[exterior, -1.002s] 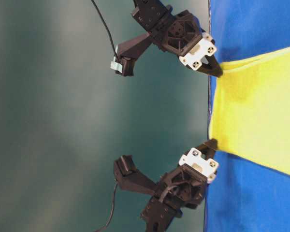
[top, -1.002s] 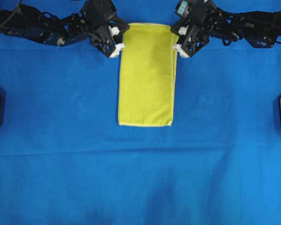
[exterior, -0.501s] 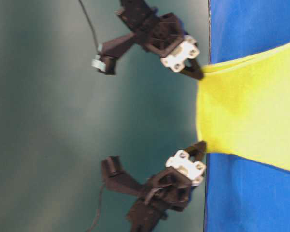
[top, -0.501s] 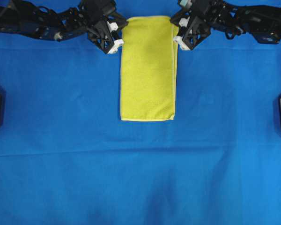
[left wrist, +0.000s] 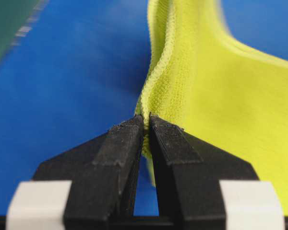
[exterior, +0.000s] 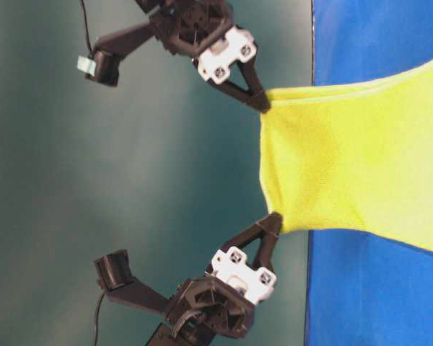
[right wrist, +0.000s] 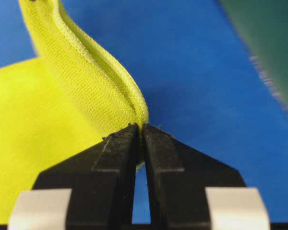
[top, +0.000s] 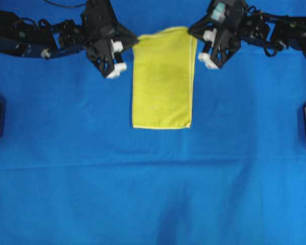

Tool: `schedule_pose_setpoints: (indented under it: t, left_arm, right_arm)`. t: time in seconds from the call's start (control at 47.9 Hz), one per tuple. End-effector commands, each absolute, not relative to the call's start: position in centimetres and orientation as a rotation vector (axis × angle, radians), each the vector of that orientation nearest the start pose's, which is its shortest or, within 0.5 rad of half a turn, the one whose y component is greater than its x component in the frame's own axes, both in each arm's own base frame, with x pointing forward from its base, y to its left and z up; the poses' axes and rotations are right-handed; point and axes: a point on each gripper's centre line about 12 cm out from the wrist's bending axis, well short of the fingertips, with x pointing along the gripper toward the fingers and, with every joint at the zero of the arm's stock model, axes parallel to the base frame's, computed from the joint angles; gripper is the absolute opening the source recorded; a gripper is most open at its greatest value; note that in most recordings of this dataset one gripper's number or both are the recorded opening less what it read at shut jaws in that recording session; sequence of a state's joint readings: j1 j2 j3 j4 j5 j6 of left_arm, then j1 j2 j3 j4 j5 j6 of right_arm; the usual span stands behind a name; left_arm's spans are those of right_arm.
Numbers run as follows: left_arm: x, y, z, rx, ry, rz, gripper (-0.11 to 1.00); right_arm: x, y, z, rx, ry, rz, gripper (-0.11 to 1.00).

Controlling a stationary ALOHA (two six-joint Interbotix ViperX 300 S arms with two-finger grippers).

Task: Fold a vertical towel.
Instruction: 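Lift the held top edge upward with both grippers, then carry the top edge down over the towel to its bottom edge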

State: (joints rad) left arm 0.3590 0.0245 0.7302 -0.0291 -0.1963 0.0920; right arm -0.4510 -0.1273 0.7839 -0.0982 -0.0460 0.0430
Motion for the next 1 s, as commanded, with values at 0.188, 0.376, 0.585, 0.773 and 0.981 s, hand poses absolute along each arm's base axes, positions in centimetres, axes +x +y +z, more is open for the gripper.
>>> schedule_pose_setpoints:
  t: [0.188, 0.376, 0.585, 0.773, 0.981]
  left_arm:
    - [37.0, 8.2, 16.3, -0.043, 0.583, 0.21, 0.07]
    - [36.9, 5.4, 15.2, -0.085, 0.651, 0.155, 0.07]
    - [36.3, 3.5, 12.8, -0.098, 0.706, 0.119, 0.07]
    - [36.7, 1.9, 11.5, -0.093, 0.694, 0.082, 0.07]
    - [37.0, 1.7, 10.3, -0.09, 0.691, 0.075, 0.07]
  right_arm:
    - [31.9, -10.6, 18.4, 0.103, 0.601, -0.312, 0.06]
    - [32.3, -7.9, 17.0, 0.126, 0.645, -0.248, 0.06]
    - [33.1, -6.2, 14.8, 0.146, 0.705, -0.207, 0.06]
    - [33.6, -5.4, 13.0, 0.163, 0.732, -0.192, 0.06]
    - [33.8, -5.0, 12.6, 0.168, 0.737, -0.186, 0.06]
